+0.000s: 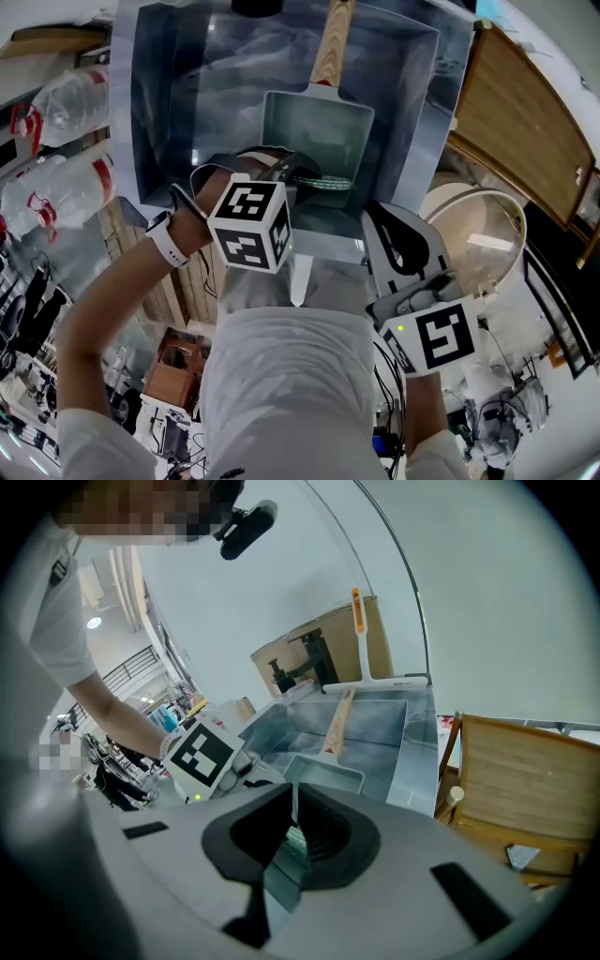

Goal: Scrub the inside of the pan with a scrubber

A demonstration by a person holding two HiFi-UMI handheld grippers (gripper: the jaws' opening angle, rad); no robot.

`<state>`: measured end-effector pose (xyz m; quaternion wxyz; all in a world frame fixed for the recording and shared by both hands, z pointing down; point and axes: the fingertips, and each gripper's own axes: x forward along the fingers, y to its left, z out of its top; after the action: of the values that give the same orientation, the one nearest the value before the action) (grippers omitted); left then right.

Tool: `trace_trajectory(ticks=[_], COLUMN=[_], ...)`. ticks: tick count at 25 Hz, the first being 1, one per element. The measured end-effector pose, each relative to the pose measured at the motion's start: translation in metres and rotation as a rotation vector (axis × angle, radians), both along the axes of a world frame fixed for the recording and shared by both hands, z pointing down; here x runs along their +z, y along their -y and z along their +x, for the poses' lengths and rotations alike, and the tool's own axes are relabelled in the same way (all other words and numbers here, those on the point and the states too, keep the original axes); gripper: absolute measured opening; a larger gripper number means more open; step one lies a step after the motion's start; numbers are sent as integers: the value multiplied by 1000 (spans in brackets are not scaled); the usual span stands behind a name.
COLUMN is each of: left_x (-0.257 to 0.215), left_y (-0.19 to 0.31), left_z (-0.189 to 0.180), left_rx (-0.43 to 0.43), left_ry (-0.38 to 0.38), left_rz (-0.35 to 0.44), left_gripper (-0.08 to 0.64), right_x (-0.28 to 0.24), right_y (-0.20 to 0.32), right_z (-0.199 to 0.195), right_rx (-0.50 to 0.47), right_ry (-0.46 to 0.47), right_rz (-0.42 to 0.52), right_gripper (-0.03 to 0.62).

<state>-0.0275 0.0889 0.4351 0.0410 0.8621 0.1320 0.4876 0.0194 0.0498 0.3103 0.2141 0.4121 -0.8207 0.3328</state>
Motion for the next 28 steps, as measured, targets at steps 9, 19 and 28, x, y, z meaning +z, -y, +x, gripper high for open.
trace_trajectory(ticks=[9, 19, 28], left_x=[-6, -26, -35], left_y=[-8, -19, 14], left_z=[0, 1, -1], left_rx=[-34, -42, -67], left_ry=[-2, -39, -70], left_rz=[-92, -214, -90], left_gripper=[78, 77, 78], right_x=[-1, -3, -4], right_y=[1, 0, 0], right_z=[3, 3, 6], right_rx=[9, 17, 16], right_ry=[7, 12, 11], right_rz=[1, -4, 0], right_gripper=[17, 17, 17])
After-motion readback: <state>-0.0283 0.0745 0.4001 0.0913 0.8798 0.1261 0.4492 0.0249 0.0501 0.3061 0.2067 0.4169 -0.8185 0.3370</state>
